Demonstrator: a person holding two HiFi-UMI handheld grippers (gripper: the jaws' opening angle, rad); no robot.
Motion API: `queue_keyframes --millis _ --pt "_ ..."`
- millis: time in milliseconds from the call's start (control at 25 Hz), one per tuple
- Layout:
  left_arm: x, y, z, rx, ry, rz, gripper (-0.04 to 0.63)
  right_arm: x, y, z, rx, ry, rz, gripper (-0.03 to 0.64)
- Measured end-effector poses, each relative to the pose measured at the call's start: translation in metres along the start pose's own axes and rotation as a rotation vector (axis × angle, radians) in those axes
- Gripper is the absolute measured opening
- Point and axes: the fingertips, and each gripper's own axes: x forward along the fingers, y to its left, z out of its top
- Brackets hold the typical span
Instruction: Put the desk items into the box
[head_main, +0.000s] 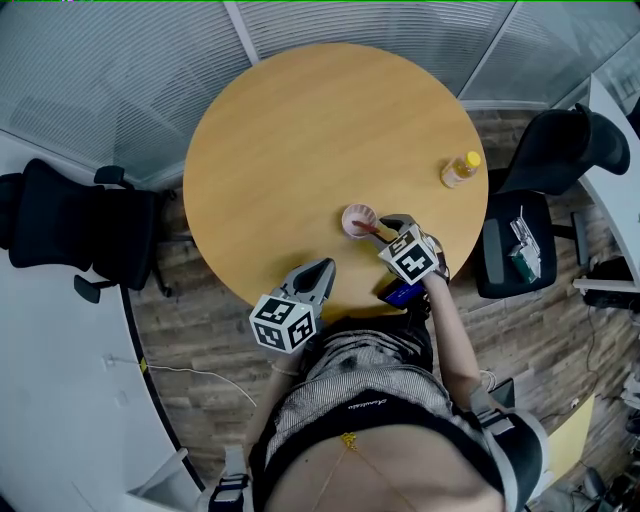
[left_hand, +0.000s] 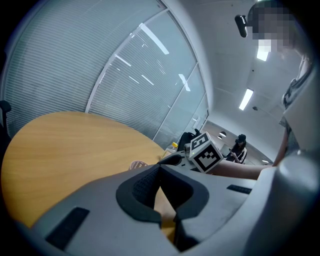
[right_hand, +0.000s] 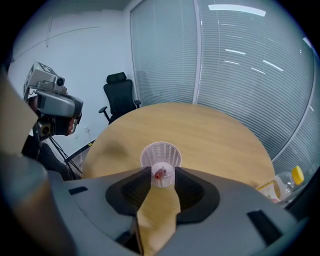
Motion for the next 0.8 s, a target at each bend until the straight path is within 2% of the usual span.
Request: queue_keyframes --millis 440,600,800 --pt "-0.004 -0.001 -0.002 0.0 -0.004 0.012 0.018 -0.016 0.001 0.001 -0.033 -0.044 -0.051 0.134" --pt "-0.004 -0.004 -0.002 0.005 -0.002 0.009 0.018 -0.028 0.002 0.001 -0.019 -0.05 -0.059 0.076" --pt "-0.003 -0.004 -0.001 0.016 -0.004 0.011 0.018 -0.035 0.005 -0.002 -0.085 -0.011 -0.055 0.048"
